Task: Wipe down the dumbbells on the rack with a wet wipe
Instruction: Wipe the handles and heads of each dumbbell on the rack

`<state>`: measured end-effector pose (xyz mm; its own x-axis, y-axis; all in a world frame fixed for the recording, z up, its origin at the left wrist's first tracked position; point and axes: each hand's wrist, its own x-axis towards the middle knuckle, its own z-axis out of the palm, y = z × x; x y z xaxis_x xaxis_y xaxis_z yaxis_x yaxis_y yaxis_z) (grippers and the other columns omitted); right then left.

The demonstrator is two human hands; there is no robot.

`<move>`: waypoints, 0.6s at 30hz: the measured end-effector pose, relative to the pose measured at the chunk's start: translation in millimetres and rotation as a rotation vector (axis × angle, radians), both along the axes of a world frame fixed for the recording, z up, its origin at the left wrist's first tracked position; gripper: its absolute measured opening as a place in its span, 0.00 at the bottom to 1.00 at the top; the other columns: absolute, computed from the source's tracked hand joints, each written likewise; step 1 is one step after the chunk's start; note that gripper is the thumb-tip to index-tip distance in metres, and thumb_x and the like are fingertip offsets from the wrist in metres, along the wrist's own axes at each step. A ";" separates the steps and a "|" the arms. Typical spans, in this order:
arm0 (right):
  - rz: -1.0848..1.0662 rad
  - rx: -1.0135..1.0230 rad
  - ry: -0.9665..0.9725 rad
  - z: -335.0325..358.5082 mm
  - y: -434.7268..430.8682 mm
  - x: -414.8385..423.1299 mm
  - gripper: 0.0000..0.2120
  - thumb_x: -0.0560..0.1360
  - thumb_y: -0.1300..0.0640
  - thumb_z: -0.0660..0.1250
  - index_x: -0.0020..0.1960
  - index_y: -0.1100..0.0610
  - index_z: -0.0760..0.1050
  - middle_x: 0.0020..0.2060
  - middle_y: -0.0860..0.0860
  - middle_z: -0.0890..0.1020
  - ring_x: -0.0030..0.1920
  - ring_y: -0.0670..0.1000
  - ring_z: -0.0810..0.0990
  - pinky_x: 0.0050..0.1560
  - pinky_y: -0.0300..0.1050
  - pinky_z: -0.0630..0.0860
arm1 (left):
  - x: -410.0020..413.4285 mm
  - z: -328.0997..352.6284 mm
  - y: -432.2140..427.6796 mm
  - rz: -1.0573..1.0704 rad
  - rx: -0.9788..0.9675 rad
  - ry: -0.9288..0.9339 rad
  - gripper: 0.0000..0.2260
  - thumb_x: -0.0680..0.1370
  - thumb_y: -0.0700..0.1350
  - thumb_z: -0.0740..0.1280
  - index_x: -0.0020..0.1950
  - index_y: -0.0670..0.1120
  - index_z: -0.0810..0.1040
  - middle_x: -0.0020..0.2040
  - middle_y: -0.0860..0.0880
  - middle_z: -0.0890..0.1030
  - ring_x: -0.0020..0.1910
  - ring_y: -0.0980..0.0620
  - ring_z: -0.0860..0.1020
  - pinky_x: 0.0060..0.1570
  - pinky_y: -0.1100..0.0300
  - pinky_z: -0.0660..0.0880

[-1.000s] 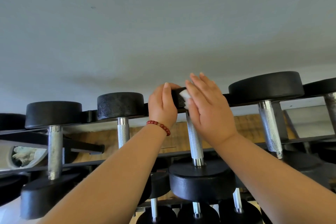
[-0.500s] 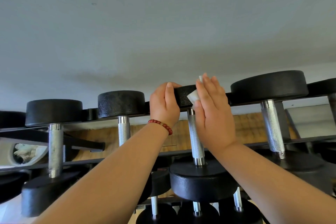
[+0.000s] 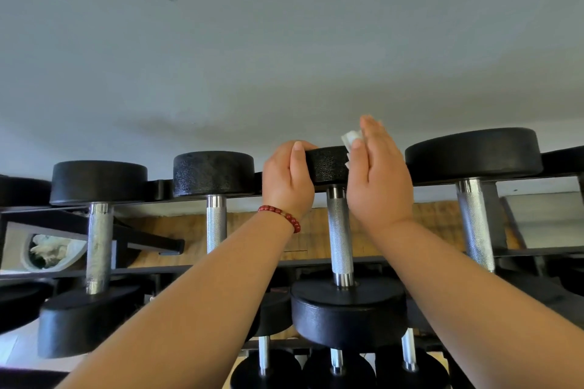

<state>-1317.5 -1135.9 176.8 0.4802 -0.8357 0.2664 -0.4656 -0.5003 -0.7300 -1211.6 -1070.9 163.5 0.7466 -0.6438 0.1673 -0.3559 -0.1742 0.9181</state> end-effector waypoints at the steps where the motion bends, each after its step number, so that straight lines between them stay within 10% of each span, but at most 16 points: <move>1: 0.001 0.017 -0.006 0.5 -1.2 -0.5 0.26 0.82 0.49 0.48 0.76 0.59 0.61 0.75 0.54 0.64 0.76 0.50 0.58 0.73 0.38 0.52 | -0.9 0.5 0.3 0.003 0.006 0.001 0.16 0.79 0.49 0.49 0.41 0.54 0.76 0.38 0.56 0.77 0.42 0.62 0.75 0.42 0.68 0.71; 11: 0.115 -0.064 0.124 2.2 -3.4 -13.0 0.37 0.79 0.36 0.51 0.78 0.59 0.54 0.78 0.55 0.56 0.78 0.51 0.52 0.73 0.40 0.49 | -19.8 4.4 9.4 0.047 0.078 -0.001 0.18 0.82 0.51 0.48 0.58 0.49 0.76 0.53 0.53 0.76 0.55 0.55 0.74 0.57 0.58 0.72; 14: 0.123 -0.097 0.081 -3.0 -0.7 -17.7 0.32 0.82 0.41 0.51 0.78 0.61 0.56 0.78 0.56 0.57 0.78 0.52 0.53 0.74 0.40 0.50 | -32.2 2.4 20.8 0.009 0.168 -0.014 0.19 0.85 0.50 0.48 0.76 0.50 0.63 0.74 0.51 0.65 0.73 0.58 0.61 0.68 0.72 0.57; 18: 0.169 -0.163 0.077 -16.2 8.0 -31.4 0.31 0.81 0.44 0.45 0.78 0.60 0.54 0.78 0.56 0.56 0.76 0.47 0.49 0.72 0.29 0.42 | -51.1 -2.0 40.0 -0.039 0.214 -0.037 0.23 0.84 0.52 0.47 0.79 0.54 0.46 0.80 0.56 0.46 0.74 0.67 0.45 0.62 0.83 0.43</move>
